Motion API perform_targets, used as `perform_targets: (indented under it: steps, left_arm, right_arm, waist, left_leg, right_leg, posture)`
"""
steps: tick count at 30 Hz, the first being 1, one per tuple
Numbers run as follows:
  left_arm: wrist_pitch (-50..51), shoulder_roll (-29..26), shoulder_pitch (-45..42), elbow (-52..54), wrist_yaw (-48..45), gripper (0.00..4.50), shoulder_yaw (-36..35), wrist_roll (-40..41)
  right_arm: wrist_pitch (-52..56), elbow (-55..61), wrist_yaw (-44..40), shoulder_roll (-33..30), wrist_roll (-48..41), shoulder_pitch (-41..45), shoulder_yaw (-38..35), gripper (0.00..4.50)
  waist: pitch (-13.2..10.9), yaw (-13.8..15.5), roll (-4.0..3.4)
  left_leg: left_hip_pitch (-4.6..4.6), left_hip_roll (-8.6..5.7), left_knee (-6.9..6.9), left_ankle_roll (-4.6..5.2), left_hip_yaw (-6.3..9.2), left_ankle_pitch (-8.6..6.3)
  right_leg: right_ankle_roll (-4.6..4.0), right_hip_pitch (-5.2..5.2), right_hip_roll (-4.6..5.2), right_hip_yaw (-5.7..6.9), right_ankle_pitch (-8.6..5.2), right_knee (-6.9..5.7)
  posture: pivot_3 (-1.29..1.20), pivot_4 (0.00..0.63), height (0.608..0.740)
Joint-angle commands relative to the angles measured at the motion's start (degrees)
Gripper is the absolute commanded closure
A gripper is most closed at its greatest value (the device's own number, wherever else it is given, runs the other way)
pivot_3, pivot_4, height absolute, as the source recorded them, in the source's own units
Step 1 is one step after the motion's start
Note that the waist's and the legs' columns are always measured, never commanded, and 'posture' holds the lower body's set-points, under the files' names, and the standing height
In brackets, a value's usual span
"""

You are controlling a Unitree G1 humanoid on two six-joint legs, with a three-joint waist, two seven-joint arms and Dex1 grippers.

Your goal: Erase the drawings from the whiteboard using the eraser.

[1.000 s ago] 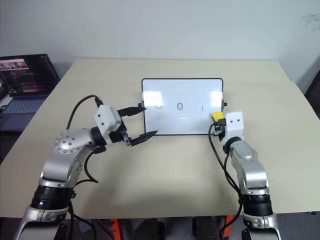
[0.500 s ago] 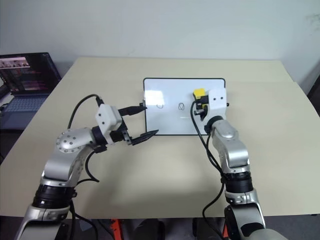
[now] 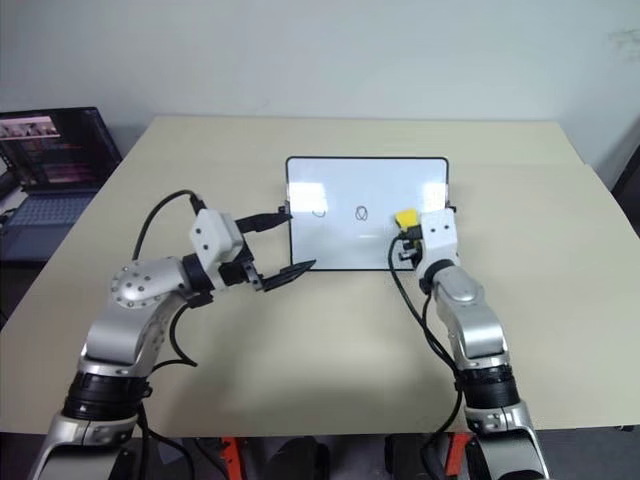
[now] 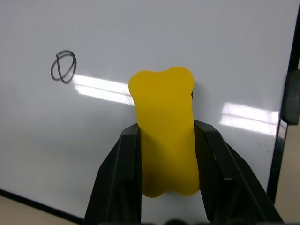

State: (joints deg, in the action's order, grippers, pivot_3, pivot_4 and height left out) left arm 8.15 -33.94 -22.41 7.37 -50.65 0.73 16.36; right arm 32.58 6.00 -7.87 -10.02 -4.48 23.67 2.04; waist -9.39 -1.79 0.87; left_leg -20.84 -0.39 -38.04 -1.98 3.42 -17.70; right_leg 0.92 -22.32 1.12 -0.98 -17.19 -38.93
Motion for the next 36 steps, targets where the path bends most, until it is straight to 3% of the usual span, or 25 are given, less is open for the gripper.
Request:
perform_targets:
  steps: [1, 12, 24, 36]
  left_arm:
    - [-0.5, -0.6, -0.5, 2.3, 0.1, 0.00, -1.1, 0.4]
    - [-0.6, -0.4, -1.0, 1.7, -0.4, 0.00, -0.6, 0.4]
    - [-0.8, -0.3, -0.9, 1.4, -0.3, 0.00, -0.7, 0.3]
    - [-3.0, -1.1, 2.4, -1.2, 1.1, 0.00, -2.6, -1.3]
  right_arm:
    - [2.9, 2.5, -0.4, -1.9, 0.8, -3.2, -0.5, 3.27]
    - [7.0, 9.7, -1.4, -5.3, -0.3, -7.9, -2.9, 3.27]
    - [10.4, 16.2, -0.2, -2.3, -3.2, -2.0, -4.8, 3.27]
    - [10.8, 14.6, 1.0, -0.6, -3.4, 1.6, -4.1, 3.27]
  waist:
    - [0.0, 0.0, 0.00]
    - [0.0, 0.1, 0.01]
    - [0.0, 0.0, -0.01]
    - [0.0, -0.1, -0.02]
  left_leg:
    - [0.00, 0.00, 0.00, 0.00, 0.01, 0.00]
    - [0.01, -0.01, -0.02, 0.00, 0.00, 0.00]
    - [-0.03, 0.00, 0.03, 0.00, 0.01, 0.00]
    - [-0.03, 0.01, 0.05, 0.00, 0.01, 0.00]
  right_leg:
    - [0.00, 0.00, 0.00, 0.00, 0.00, 0.00]
    - [0.01, 0.02, 0.00, -0.01, 0.00, 0.00]
    - [0.01, -0.03, -0.02, 0.00, -0.01, 0.03]
    - [0.01, -0.04, -0.02, 0.00, -0.01, 0.05]
  posture:
    - [0.00, 0.150, 0.740]
    - [0.00, 0.150, 0.740]
    - [0.00, 0.150, 0.740]
    - [0.00, 0.150, 0.740]
